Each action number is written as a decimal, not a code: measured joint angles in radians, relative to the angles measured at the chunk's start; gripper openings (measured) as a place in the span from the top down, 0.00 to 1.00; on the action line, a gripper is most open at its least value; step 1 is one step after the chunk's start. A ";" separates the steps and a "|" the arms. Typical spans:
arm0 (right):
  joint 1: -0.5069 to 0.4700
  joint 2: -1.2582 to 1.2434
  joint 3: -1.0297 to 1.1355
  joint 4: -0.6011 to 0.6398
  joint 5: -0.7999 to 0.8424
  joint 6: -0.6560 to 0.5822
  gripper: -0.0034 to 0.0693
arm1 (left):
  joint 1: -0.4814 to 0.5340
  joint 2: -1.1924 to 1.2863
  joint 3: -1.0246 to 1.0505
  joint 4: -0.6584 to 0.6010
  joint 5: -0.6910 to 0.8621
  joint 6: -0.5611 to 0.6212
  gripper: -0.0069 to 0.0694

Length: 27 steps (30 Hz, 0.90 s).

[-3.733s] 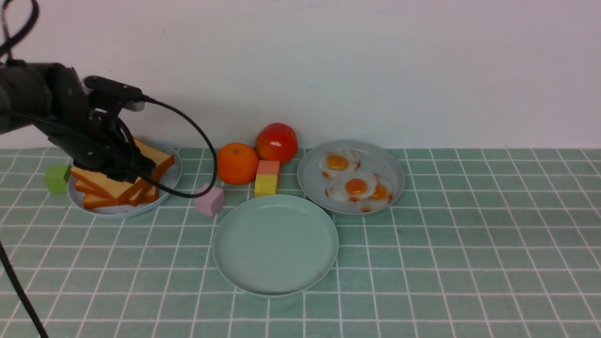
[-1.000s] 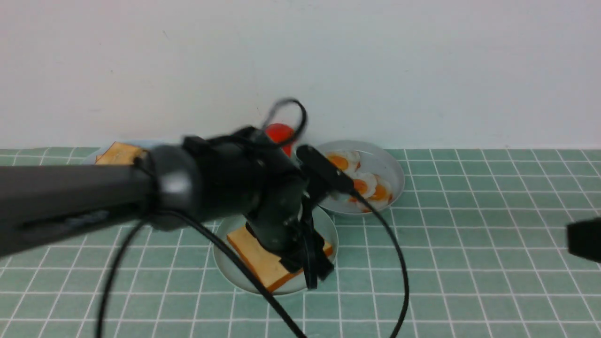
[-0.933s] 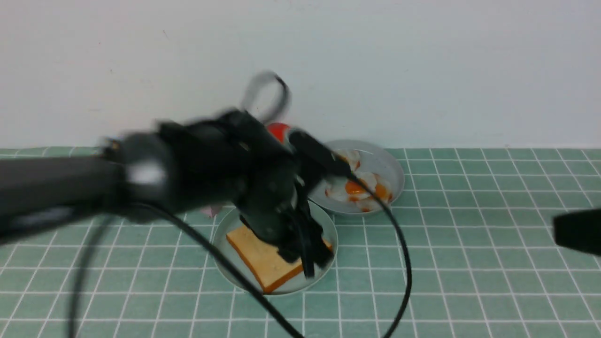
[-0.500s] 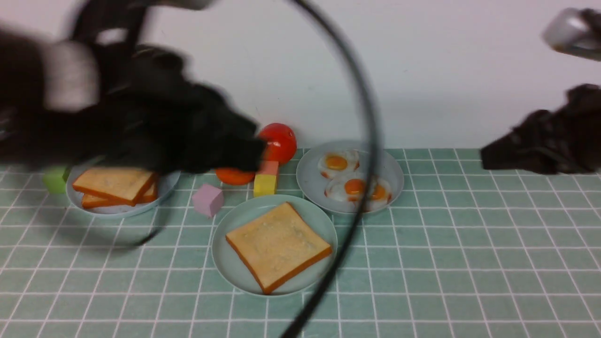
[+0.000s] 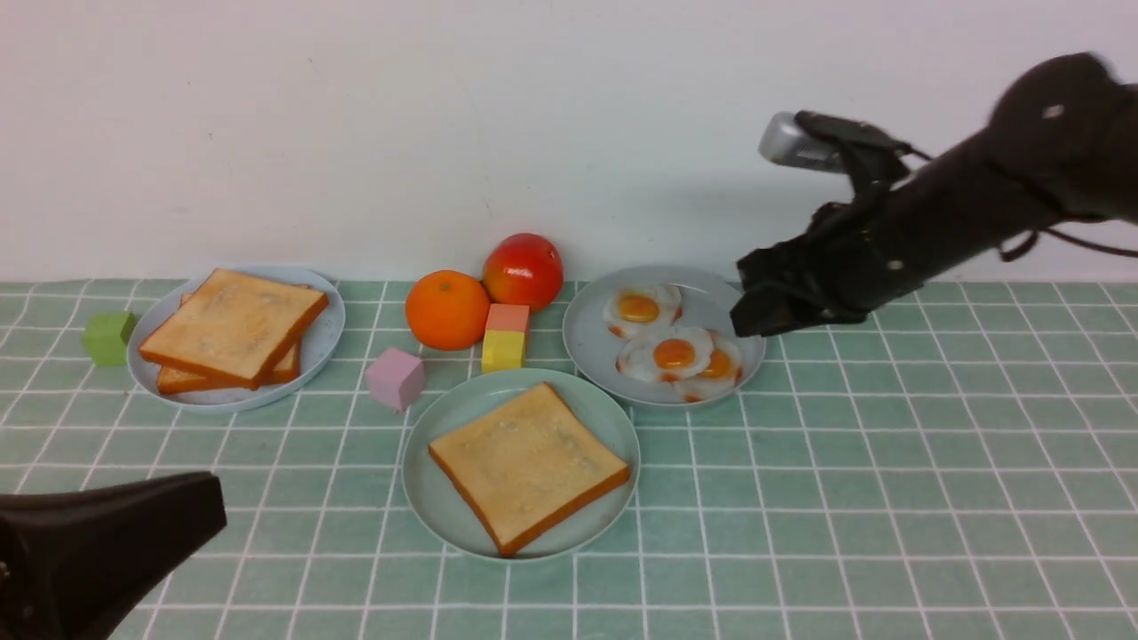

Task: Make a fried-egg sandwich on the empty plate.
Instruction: Use the right arm to grab a fried egg

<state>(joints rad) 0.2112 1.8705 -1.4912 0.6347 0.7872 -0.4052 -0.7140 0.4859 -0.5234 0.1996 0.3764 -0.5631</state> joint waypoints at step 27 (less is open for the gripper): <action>-0.040 0.522 -0.451 0.092 -0.063 0.117 0.40 | 0.000 0.000 0.008 0.069 -0.039 -0.065 0.93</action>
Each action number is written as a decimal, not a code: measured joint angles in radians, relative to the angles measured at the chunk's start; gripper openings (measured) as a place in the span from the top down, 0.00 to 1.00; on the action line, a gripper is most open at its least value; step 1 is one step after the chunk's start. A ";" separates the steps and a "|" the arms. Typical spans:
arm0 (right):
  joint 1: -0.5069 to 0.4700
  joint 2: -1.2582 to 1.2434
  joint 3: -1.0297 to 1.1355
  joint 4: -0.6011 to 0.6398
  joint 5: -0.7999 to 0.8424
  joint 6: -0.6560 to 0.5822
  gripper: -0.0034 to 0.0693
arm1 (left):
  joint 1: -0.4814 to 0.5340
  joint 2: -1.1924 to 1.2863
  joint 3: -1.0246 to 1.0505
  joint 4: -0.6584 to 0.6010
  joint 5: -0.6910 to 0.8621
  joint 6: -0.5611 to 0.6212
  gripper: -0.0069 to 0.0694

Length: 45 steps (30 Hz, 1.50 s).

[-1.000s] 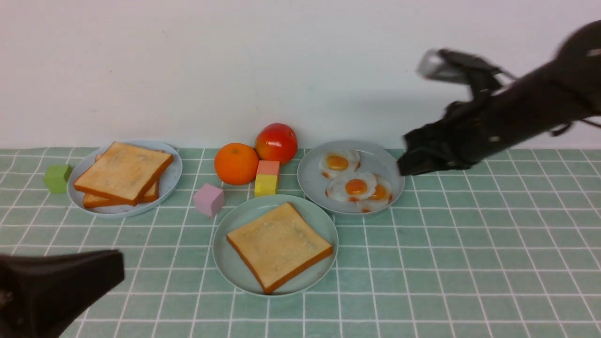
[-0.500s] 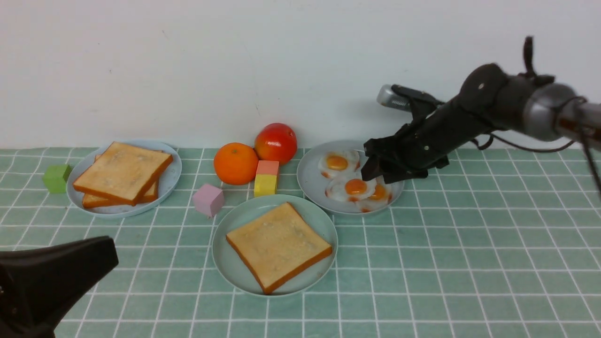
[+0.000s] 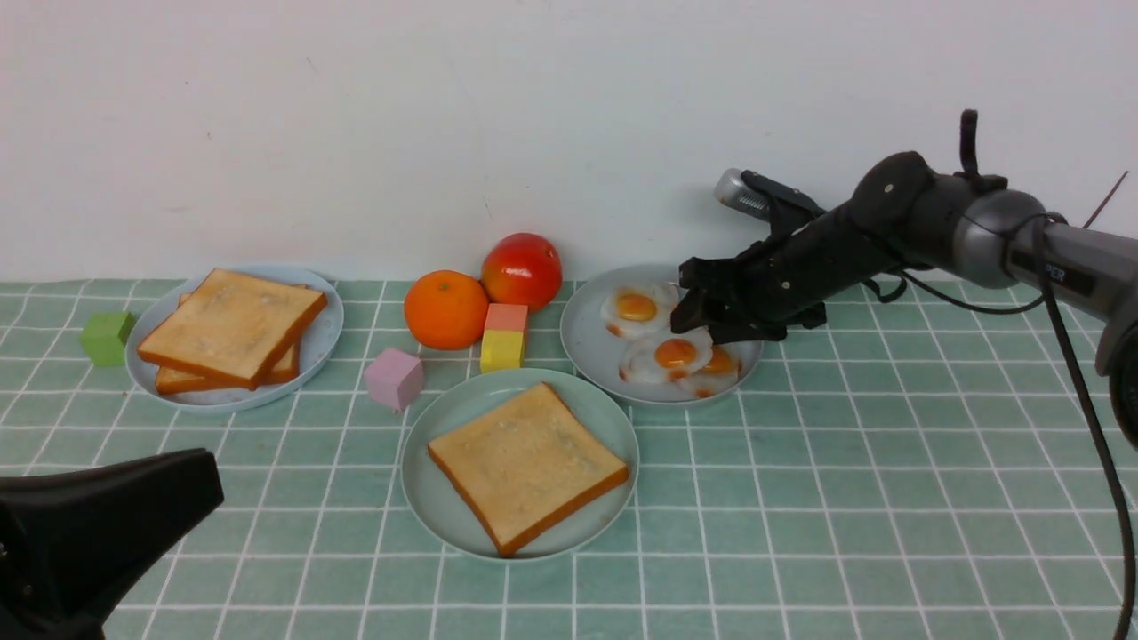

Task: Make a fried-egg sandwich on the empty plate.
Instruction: Use the right arm to grab a fried egg, then use the right arm to place the fried egg on the slice of bread in the middle

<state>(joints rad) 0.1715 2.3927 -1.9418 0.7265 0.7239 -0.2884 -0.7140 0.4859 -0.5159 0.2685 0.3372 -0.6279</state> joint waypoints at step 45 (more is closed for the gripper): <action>0.127 -0.268 0.107 0.178 0.369 -0.106 0.86 | 0.000 0.000 0.000 0.155 0.127 -0.002 0.92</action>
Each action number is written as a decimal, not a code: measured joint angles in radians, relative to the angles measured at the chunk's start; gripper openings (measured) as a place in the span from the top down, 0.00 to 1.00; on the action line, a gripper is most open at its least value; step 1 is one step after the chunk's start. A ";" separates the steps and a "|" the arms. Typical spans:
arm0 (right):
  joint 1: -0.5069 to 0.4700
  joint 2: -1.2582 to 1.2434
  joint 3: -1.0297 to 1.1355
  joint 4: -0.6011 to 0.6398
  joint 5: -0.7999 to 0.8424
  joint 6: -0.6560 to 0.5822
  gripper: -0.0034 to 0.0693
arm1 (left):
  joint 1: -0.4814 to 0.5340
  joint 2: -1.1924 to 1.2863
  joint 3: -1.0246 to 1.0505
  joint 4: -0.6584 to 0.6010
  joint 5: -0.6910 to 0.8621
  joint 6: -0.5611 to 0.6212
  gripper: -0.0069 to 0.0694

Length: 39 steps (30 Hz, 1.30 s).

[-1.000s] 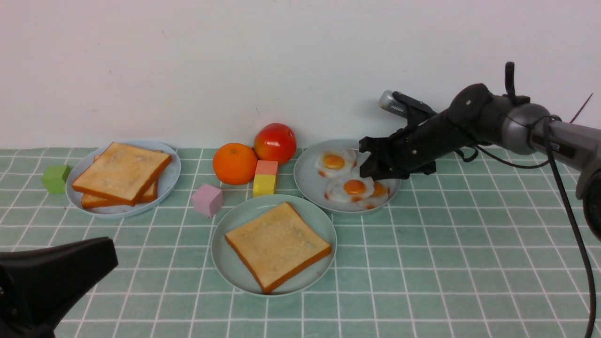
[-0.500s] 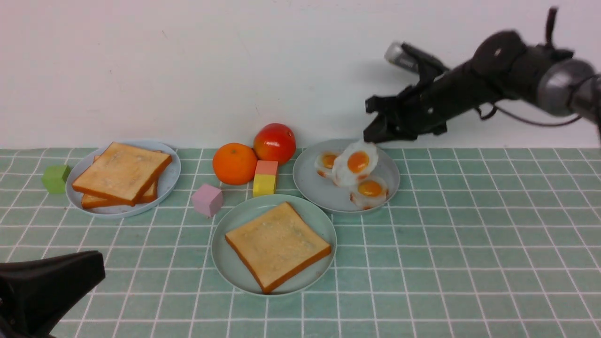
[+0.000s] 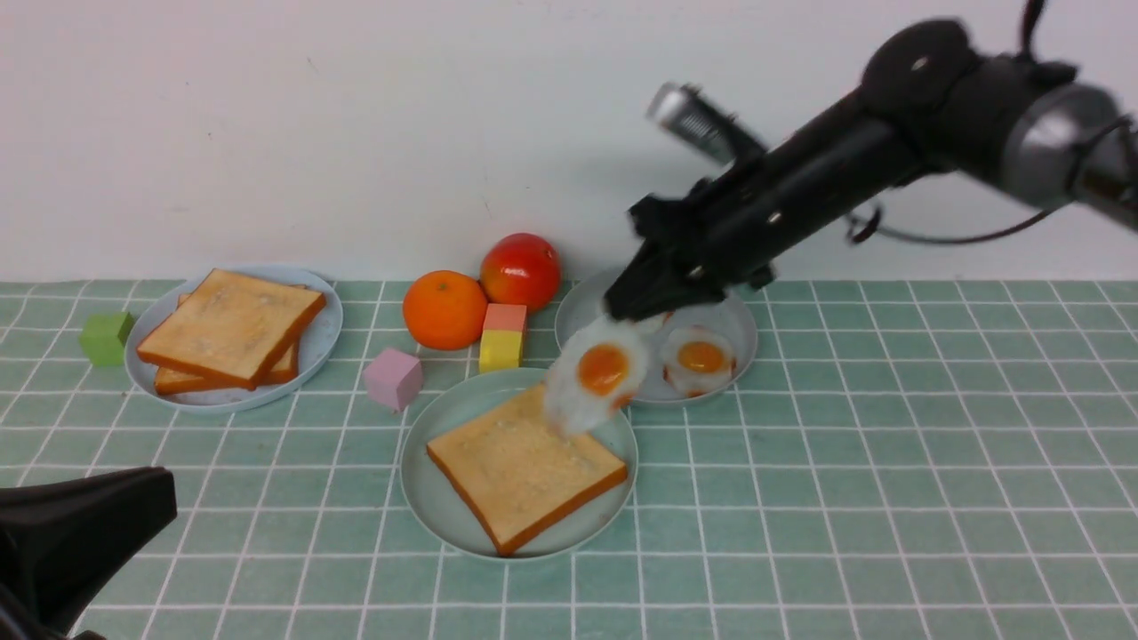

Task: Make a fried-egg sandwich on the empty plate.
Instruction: Use the right arm to place the fried egg on the slice of bread in the middle, then use the left arm to grab a slice of bread

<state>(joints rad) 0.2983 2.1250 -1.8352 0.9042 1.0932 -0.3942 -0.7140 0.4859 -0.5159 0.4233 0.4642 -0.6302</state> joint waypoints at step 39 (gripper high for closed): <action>-0.077 -0.326 0.162 -0.301 0.069 0.046 0.76 | 0.000 0.253 -0.005 -0.007 -0.037 0.000 0.90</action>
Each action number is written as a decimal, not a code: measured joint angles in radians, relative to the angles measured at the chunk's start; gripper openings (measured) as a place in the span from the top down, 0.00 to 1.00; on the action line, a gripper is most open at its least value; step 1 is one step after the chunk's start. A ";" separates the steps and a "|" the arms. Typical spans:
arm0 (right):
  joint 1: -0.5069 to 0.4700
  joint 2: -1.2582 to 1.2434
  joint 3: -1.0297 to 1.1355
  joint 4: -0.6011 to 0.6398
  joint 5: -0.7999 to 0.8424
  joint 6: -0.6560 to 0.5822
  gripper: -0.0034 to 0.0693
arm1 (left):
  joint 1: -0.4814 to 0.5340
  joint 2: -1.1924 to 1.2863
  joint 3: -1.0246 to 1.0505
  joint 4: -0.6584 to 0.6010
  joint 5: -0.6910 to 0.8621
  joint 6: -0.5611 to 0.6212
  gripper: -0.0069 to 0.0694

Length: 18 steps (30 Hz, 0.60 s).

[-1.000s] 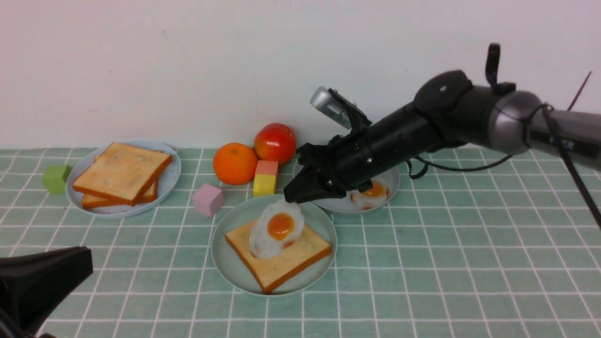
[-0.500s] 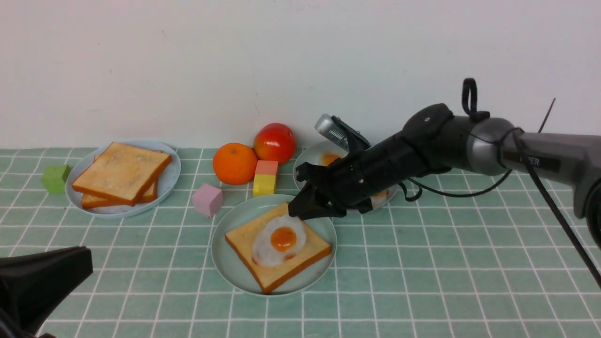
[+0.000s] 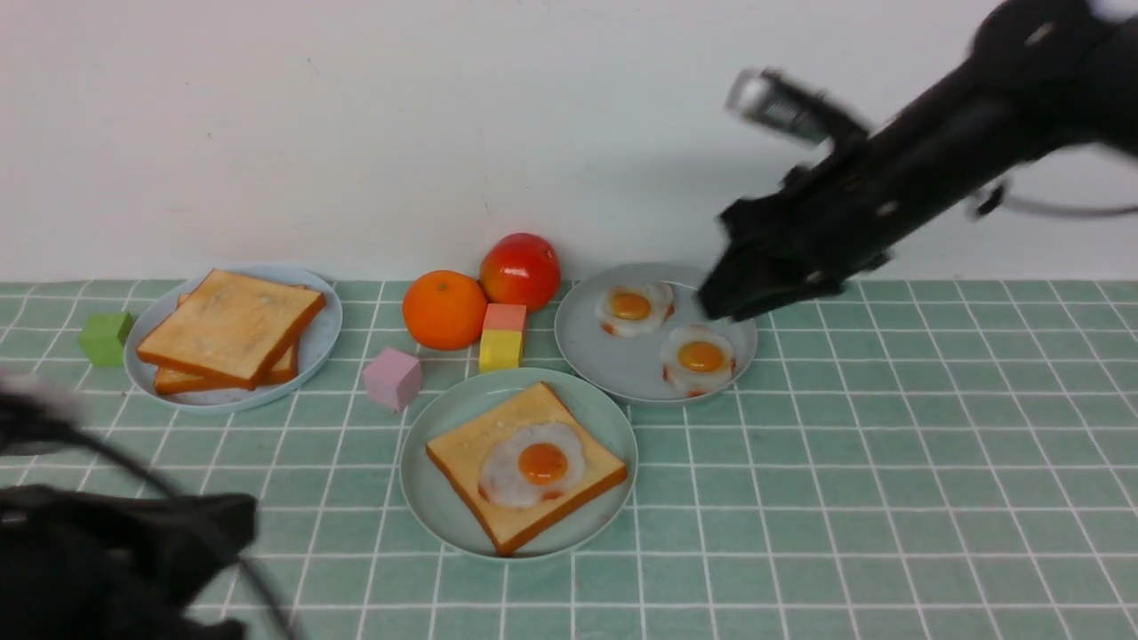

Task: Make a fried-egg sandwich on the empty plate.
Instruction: Use the left arm to grab a slice of bread

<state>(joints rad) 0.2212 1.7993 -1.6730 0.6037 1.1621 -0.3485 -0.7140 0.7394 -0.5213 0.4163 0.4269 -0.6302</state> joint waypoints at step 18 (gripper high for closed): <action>0.000 -0.589 0.367 -0.165 -0.068 0.100 0.93 | 0.594 0.781 -0.584 -0.473 0.144 0.717 0.93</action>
<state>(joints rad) 0.2212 1.2107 -1.3058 0.4391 1.0941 -0.2483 -0.1200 1.5207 -1.1053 -0.0571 0.5708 0.0866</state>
